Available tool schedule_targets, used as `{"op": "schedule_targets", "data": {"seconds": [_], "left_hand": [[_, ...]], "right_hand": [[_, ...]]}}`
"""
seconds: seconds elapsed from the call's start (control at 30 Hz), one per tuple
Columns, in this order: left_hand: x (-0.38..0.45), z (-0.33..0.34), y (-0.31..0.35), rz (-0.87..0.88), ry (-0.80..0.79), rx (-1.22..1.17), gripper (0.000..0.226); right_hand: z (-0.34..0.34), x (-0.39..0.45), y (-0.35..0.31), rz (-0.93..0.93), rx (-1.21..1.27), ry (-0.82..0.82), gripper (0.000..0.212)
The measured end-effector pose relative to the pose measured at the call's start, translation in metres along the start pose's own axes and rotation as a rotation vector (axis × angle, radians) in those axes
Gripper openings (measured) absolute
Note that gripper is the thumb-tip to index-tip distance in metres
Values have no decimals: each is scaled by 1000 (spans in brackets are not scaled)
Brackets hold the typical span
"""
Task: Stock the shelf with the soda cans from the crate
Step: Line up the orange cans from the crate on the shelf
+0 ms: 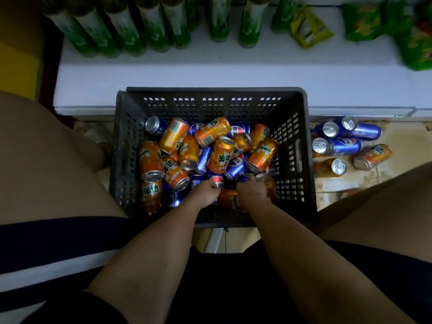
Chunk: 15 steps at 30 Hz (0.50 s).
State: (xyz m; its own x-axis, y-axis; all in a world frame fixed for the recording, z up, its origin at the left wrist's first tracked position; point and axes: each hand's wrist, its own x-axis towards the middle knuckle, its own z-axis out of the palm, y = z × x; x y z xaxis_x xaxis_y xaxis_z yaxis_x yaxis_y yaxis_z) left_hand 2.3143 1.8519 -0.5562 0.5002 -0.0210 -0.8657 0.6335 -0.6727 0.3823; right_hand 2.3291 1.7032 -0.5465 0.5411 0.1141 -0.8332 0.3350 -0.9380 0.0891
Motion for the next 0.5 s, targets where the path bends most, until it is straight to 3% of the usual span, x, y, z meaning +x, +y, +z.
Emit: {"op": "schedule_targets", "data": {"seconds": [0.13, 0.23, 0.5], "left_hand": [[1, -9, -1, -1, 47, -42, 17], [-1, -13, -2, 6, 113, -100, 16], [-17, -24, -3, 62, 213, -172, 19]], "right_hand": [[0, -2, 7, -82, 143, 60, 71], [3, -5, 8, -77, 499, 64, 86], [-5, -13, 3, -121, 1168, 168, 69]]}}
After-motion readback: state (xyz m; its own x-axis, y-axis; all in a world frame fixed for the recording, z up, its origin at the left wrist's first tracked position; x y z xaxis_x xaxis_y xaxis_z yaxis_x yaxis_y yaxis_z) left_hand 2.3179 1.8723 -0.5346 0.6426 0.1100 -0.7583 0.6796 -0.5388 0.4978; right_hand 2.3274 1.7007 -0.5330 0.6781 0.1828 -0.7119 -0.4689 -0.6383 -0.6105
